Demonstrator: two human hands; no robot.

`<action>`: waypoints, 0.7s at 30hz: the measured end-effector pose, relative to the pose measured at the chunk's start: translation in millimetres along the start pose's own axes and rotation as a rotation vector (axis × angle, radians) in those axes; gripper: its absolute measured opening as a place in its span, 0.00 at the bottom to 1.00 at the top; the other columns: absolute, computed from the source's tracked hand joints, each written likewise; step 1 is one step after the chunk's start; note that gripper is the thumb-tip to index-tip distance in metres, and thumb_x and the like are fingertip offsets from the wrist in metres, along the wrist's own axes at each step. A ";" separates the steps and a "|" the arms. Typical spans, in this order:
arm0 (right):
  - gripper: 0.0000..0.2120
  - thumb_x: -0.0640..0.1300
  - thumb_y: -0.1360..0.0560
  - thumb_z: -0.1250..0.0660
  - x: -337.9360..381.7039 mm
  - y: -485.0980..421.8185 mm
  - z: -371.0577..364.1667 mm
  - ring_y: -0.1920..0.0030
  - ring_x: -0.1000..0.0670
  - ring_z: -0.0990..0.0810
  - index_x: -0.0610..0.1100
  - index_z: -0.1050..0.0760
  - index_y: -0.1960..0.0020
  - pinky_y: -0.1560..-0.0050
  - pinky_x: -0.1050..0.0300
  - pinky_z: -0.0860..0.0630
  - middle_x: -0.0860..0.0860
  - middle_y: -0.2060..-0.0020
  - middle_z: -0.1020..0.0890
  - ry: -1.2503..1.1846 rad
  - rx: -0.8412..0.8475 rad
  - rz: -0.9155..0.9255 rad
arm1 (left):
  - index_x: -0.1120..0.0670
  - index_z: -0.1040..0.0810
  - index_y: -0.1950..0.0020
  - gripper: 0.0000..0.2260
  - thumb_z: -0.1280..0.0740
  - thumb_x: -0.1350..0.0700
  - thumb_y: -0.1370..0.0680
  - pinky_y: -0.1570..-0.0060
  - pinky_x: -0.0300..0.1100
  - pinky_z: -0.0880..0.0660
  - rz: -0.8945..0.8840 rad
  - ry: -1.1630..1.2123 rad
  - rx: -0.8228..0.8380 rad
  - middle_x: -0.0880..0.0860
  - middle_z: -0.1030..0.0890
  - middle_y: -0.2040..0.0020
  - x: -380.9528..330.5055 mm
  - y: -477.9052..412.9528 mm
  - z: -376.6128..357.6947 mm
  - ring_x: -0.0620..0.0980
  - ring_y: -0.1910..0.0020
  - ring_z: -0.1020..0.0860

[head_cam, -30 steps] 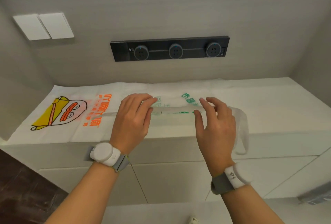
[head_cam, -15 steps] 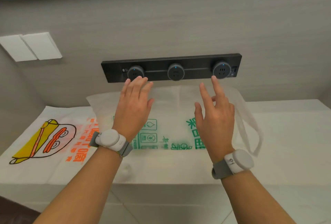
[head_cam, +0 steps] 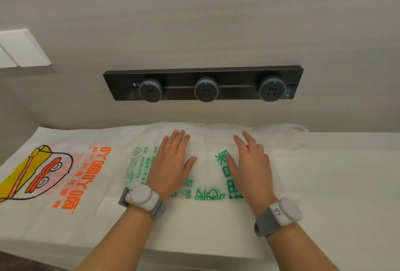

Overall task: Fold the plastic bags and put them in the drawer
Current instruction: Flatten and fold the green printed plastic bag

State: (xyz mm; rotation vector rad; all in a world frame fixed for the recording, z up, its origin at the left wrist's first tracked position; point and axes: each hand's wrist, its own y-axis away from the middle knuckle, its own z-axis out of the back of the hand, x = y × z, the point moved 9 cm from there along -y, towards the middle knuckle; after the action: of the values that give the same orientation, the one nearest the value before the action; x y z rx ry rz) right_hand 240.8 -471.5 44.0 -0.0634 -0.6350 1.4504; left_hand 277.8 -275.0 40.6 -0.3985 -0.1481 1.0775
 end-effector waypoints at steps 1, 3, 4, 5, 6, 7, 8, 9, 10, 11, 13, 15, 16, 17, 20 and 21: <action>0.26 0.53 0.22 0.35 -2.4 0.2 -5.5 0.35 0.41 0.27 0.45 0.32 0.27 0.43 0.45 0.26 0.45 0.26 0.33 -0.004 0.031 -0.012 | 0.60 0.37 0.23 0.30 0.49 0.41 0.17 0.22 0.54 0.45 0.007 0.019 0.015 0.58 0.35 0.22 0.9 0.9 -6.2 0.57 0.21 0.40; 0.26 0.54 0.21 0.36 -6.3 1.5 -12.8 0.33 0.42 0.29 0.45 0.33 0.26 0.41 0.46 0.27 0.46 0.25 0.34 -0.014 0.078 -0.033 | 0.60 0.37 0.23 0.30 0.51 0.40 0.18 0.22 0.54 0.45 0.023 0.058 0.050 0.58 0.36 0.22 2.7 2.9 -17.6 0.56 0.21 0.40; 0.26 0.54 0.21 0.37 -7.6 2.0 -14.8 0.32 0.42 0.29 0.46 0.33 0.26 0.40 0.46 0.28 0.46 0.25 0.34 -0.016 0.095 -0.041 | 0.59 0.37 0.23 0.31 0.52 0.40 0.18 0.22 0.53 0.45 0.032 0.075 0.066 0.58 0.36 0.22 3.4 3.8 -22.2 0.56 0.21 0.40; 0.26 0.54 0.21 0.37 -8.4 2.4 -16.2 0.32 0.42 0.30 0.46 0.33 0.26 0.39 0.46 0.29 0.47 0.25 0.34 -0.017 0.109 -0.046 | 0.59 0.37 0.23 0.31 0.53 0.39 0.18 0.22 0.52 0.46 0.038 0.090 0.075 0.57 0.35 0.22 3.5 4.8 -25.3 0.56 0.21 0.40; 0.25 0.54 0.21 0.37 -8.6 2.3 -16.9 0.32 0.42 0.30 0.46 0.33 0.26 0.39 0.46 0.29 0.47 0.25 0.33 -0.016 0.117 -0.049 | 0.59 0.36 0.24 0.31 0.53 0.39 0.18 0.22 0.52 0.45 0.041 0.108 0.080 0.57 0.34 0.23 3.3 6.1 -26.8 0.56 0.22 0.39; 0.25 0.54 0.21 0.37 -8.4 2.2 -16.7 0.32 0.42 0.30 0.46 0.32 0.27 0.39 0.45 0.29 0.47 0.26 0.32 -0.013 0.117 -0.047 | 0.58 0.34 0.25 0.30 0.52 0.39 0.18 0.23 0.51 0.45 0.037 0.125 0.077 0.57 0.33 0.24 2.6 7.3 -26.4 0.56 0.23 0.37; 0.24 0.53 0.21 0.36 -7.8 2.3 -16.0 0.33 0.42 0.29 0.46 0.30 0.28 0.39 0.45 0.29 0.46 0.27 0.31 -0.012 0.111 -0.042 | 0.58 0.32 0.26 0.28 0.50 0.40 0.17 0.23 0.49 0.43 0.027 0.142 0.069 0.56 0.31 0.25 0.3 9.5 -23.6 0.55 0.25 0.35; 0.23 0.53 0.22 0.35 -6.9 2.4 -15.1 0.33 0.42 0.28 0.45 0.28 0.29 0.40 0.44 0.28 0.46 0.28 0.29 -0.012 0.098 -0.035 | 0.57 0.30 0.28 0.26 0.47 0.42 0.17 0.25 0.48 0.39 0.011 0.160 0.050 0.55 0.28 0.28 -3.7 11.7 -19.1 0.54 0.27 0.32; 0.22 0.52 0.22 0.34 -6.1 2.2 -14.3 0.34 0.41 0.28 0.45 0.27 0.31 0.41 0.44 0.28 0.46 0.29 0.28 -0.014 0.085 -0.026 | 0.57 0.28 0.30 0.22 0.44 0.44 0.17 0.28 0.48 0.34 -0.013 0.180 0.020 0.54 0.25 0.31 -9.6 13.9 -12.8 0.53 0.31 0.29; 0.20 0.51 0.22 0.34 -6.1 2.9 -14.9 0.35 0.42 0.27 0.46 0.25 0.32 0.42 0.45 0.28 0.46 0.31 0.27 -0.022 0.080 -0.019 | 0.56 0.25 0.33 0.19 0.41 0.47 0.18 0.34 0.49 0.30 -0.037 0.205 -0.010 0.53 0.23 0.35 -17.0 17.2 -7.0 0.52 0.35 0.26; 0.18 0.49 0.23 0.33 -5.5 6.4 -14.4 0.37 0.42 0.26 0.46 0.24 0.35 0.44 0.45 0.28 0.47 0.33 0.25 -0.049 0.070 -0.007 | 0.56 0.23 0.37 0.14 0.36 0.50 0.19 0.43 0.48 0.27 -0.071 0.246 -0.047 0.52 0.22 0.40 -34.1 26.6 3.3 0.52 0.41 0.24; 0.16 0.48 0.24 0.31 -4.5 10.2 -14.5 0.39 0.42 0.25 0.46 0.22 0.37 0.46 0.46 0.27 0.47 0.37 0.23 -0.062 0.058 0.007 | 0.55 0.22 0.39 0.13 0.35 0.50 0.20 0.46 0.45 0.29 -0.079 0.246 -0.029 0.50 0.22 0.43 -46.8 37.6 4.1 0.50 0.45 0.25; 0.15 0.48 0.24 0.31 -4.3 13.0 -15.2 0.41 0.42 0.24 0.46 0.21 0.39 0.48 0.46 0.27 0.48 0.39 0.22 -0.057 0.055 0.014 | 0.55 0.22 0.39 0.14 0.36 0.49 0.20 0.47 0.44 0.29 -0.074 0.239 -0.008 0.50 0.23 0.43 -51.3 43.4 2.9 0.49 0.46 0.25; 0.14 0.48 0.25 0.31 -4.5 15.0 -15.8 0.44 0.42 0.24 0.46 0.21 0.40 0.49 0.47 0.27 0.48 0.42 0.21 -0.047 0.056 0.017 | 0.54 0.22 0.39 0.14 0.36 0.47 0.20 0.48 0.45 0.28 -0.071 0.232 0.010 0.49 0.23 0.44 -54.3 48.5 0.5 0.49 0.47 0.26; 0.13 0.49 0.24 0.31 -3.9 24.3 -18.2 0.48 0.44 0.24 0.46 0.21 0.42 0.52 0.49 0.29 0.49 0.48 0.22 -0.012 0.091 0.015 | 0.52 0.21 0.41 0.14 0.36 0.46 0.20 0.52 0.45 0.27 -0.083 0.212 0.041 0.49 0.24 0.47 -62.2 64.4 -3.9 0.49 0.50 0.26; 0.13 0.49 0.24 0.32 -0.9 29.5 -15.8 0.49 0.44 0.24 0.46 0.21 0.42 0.52 0.49 0.29 0.49 0.49 0.22 0.005 0.094 0.016 | 0.52 0.21 0.42 0.13 0.36 0.46 0.20 0.53 0.45 0.27 -0.095 0.209 0.037 0.49 0.24 0.48 -64.3 70.9 -1.3 0.49 0.51 0.26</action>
State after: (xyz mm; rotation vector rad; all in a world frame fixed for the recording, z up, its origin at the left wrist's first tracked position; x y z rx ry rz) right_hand 221.3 -462.6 18.3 0.0017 -0.5623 1.4929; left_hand 189.3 -302.7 16.8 -0.4637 0.0382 0.9374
